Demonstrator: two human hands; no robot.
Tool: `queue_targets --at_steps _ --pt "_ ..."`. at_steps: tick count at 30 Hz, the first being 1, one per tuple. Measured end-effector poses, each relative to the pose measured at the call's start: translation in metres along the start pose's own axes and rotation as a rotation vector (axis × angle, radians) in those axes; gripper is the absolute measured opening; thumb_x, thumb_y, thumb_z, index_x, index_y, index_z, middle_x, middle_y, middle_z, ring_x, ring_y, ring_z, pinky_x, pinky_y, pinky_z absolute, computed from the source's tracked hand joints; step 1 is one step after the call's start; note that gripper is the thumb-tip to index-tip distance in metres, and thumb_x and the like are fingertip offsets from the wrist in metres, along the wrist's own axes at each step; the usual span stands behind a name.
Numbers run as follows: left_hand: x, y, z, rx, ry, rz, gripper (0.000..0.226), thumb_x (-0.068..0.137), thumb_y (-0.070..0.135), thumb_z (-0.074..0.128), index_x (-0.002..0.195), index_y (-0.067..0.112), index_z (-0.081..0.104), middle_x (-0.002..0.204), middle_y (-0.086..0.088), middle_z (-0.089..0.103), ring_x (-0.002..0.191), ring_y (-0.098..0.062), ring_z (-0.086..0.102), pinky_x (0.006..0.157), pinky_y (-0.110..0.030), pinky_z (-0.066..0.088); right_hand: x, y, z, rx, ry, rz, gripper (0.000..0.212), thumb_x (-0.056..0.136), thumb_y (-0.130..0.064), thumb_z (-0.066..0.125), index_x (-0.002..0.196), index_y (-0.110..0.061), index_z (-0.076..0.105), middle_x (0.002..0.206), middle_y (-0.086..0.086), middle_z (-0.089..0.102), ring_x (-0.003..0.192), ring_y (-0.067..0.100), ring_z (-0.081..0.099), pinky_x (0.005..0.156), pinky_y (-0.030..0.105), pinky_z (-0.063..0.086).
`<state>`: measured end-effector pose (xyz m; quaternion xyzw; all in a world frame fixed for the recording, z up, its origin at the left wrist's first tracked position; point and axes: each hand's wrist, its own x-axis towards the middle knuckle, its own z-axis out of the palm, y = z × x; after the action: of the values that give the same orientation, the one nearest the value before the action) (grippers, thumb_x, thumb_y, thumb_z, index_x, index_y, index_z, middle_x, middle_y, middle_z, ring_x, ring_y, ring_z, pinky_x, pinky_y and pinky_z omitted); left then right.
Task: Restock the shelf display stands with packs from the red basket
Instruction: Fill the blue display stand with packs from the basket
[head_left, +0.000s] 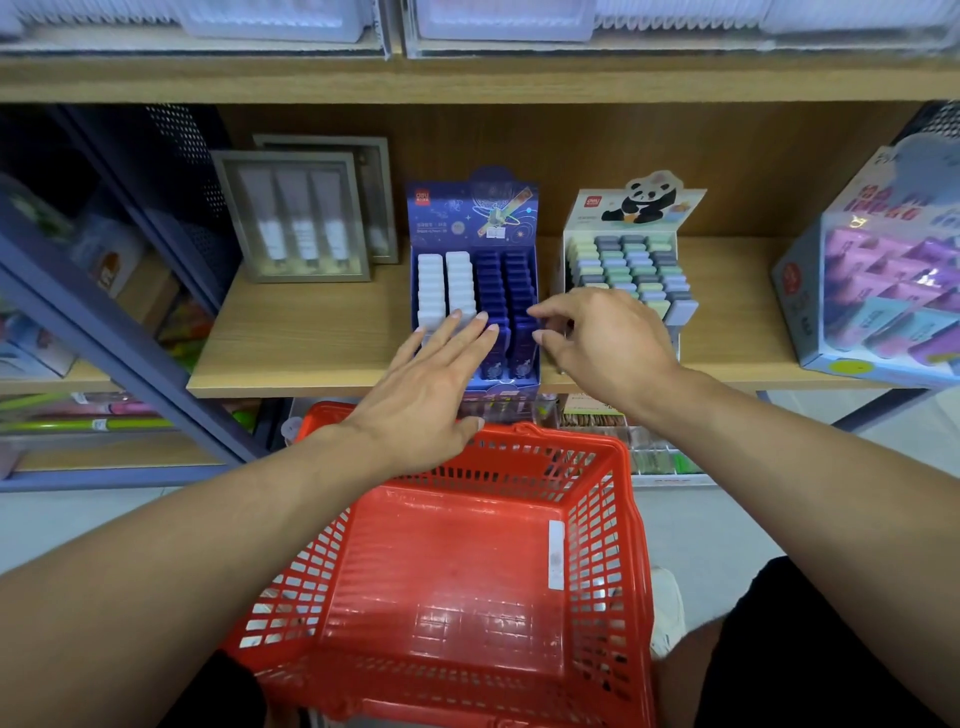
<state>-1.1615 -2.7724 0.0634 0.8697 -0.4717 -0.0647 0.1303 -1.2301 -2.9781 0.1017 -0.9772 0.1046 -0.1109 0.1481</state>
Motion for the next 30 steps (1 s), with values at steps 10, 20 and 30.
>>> queue_targets --at_steps 10,20,30 --pt "-0.018 0.001 -0.005 -0.139 0.041 -0.027 0.031 0.090 0.035 0.069 0.118 0.026 0.062 0.115 0.010 0.066 0.113 -0.012 0.055 0.098 -0.032 0.045 -0.027 -0.007 -0.005 0.092 -0.279 -0.115 0.003 0.088 -0.032 0.066 0.085 -0.032 0.064 0.073 -0.014 0.067 0.073 0.005 0.064 0.069 0.035 0.055" --pt "-0.042 -0.026 0.043 0.045 -0.648 -0.144 0.068 0.092 0.050 0.064 0.151 0.028 0.038 0.154 0.004 0.042 0.139 -0.017 0.042 0.113 -0.031 0.036 -0.066 0.038 0.196 -0.335 -0.888 0.105 0.023 0.089 -0.014 0.062 0.108 -0.004 0.069 0.111 0.013 0.069 0.104 0.024 0.067 0.085 0.029 0.052" --pt "-0.063 -0.055 0.061 -0.066 -0.864 -0.259 0.063 0.091 0.057 0.061 0.147 0.036 0.040 0.149 0.012 0.048 0.131 -0.009 0.051 0.109 -0.027 0.039 -0.131 0.069 0.322 -0.098 -0.736 0.603 0.039 0.107 -0.017 0.028 0.141 -0.002 0.038 0.140 0.015 0.045 0.120 0.033 0.049 0.061 0.021 0.033"
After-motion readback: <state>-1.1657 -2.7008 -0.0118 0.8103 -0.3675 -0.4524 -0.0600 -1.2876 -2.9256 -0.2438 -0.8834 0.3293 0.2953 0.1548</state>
